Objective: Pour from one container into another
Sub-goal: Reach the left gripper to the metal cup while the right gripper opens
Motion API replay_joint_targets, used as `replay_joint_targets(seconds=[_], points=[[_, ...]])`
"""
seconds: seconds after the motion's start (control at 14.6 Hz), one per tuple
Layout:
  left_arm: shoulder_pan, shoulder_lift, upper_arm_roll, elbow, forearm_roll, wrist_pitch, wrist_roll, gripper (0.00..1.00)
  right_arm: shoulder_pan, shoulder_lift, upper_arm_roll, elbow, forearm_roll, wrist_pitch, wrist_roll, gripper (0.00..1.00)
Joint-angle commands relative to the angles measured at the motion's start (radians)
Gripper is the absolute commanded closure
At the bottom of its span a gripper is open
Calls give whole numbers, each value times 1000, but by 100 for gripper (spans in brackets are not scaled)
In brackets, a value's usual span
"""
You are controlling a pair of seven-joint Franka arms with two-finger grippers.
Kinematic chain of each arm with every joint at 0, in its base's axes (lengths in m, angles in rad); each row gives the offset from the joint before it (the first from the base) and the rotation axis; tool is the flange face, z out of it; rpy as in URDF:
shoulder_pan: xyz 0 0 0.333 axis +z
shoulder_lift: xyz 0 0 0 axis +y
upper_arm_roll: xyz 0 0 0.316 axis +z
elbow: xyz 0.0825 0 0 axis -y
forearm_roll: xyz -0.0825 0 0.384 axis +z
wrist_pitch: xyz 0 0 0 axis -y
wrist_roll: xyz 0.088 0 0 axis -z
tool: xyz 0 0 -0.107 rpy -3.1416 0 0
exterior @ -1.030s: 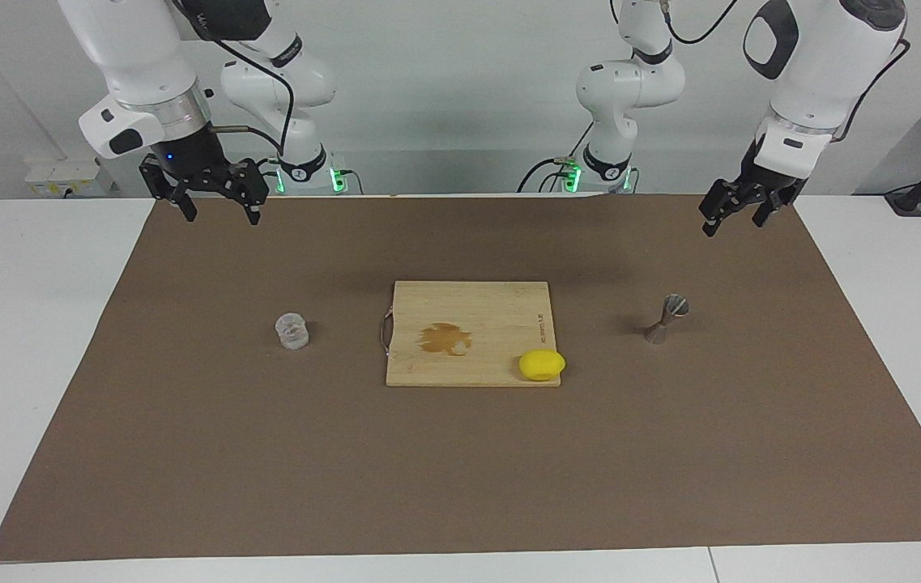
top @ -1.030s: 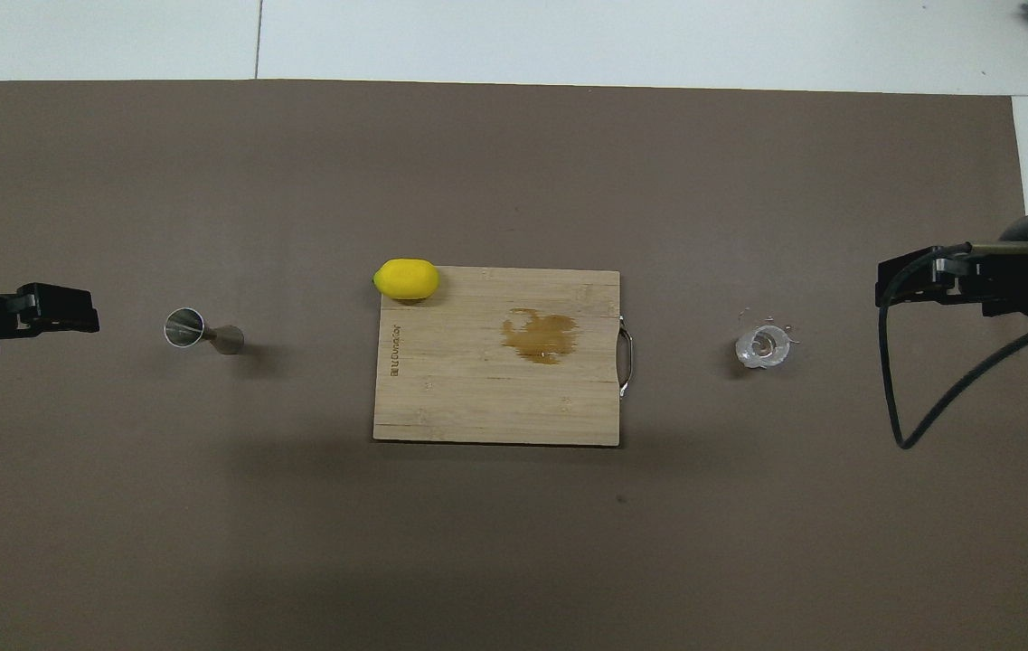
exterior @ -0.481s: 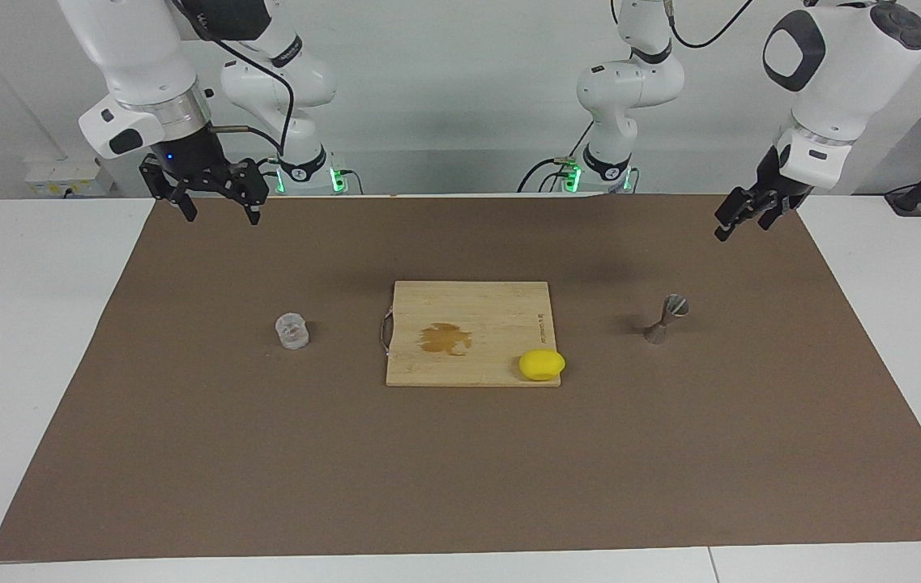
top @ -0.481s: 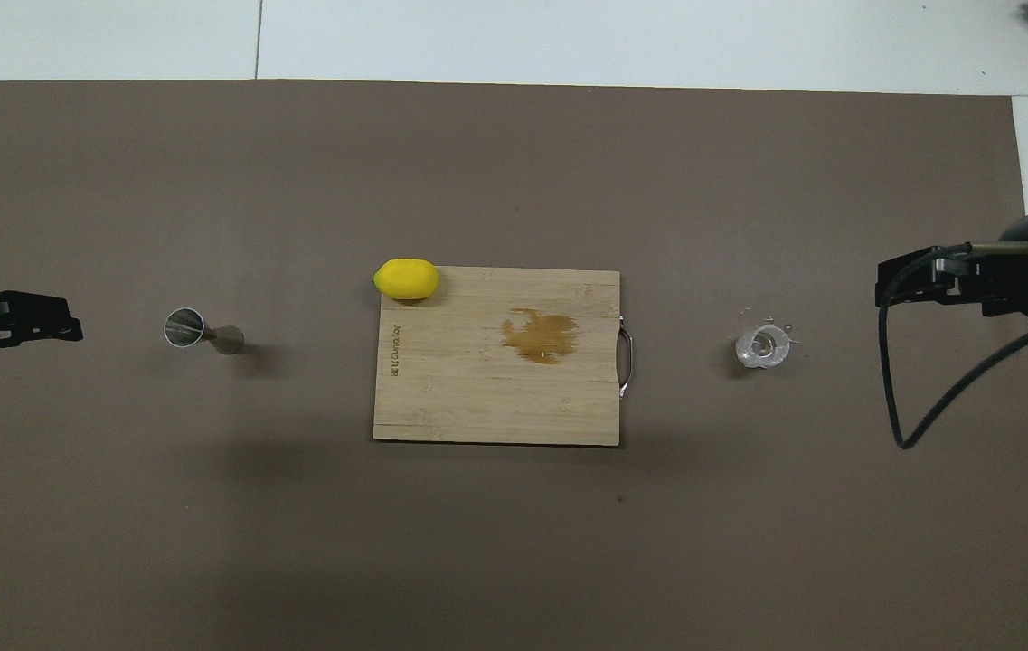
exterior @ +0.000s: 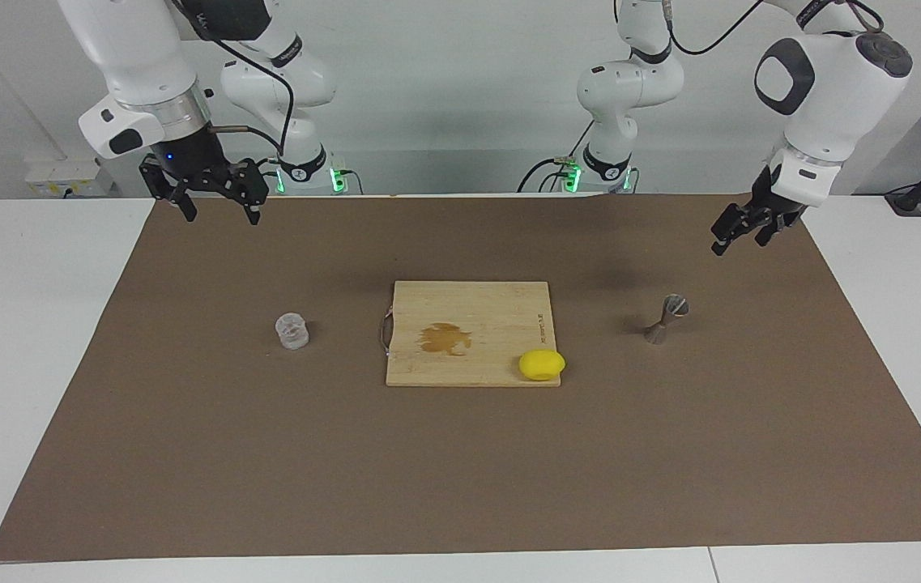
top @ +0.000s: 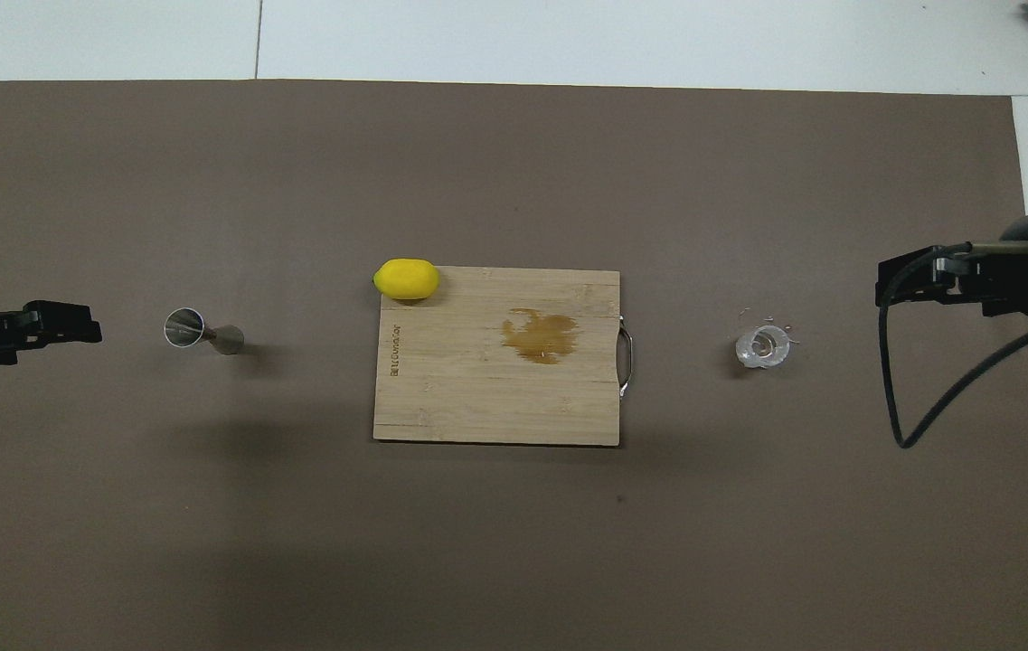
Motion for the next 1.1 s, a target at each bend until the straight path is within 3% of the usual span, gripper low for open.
replay_joint_targets(seconds=[0.0,0.41,0.76,1.03], points=[[29,39,-5,-10,-71,67,102,0,-12,-19,3,-37,26,47,54,0],[84,108,-5,-9,-321,120,542,0,-26,-19,1,-83,29,82,257,0],[114,153,-5,-12,-513,114,763,0,-71,-21,0,-164,29,150,442,0],[131,214,-7,-12,-630,97,979,0,-88,5,0,-224,31,236,797,7]])
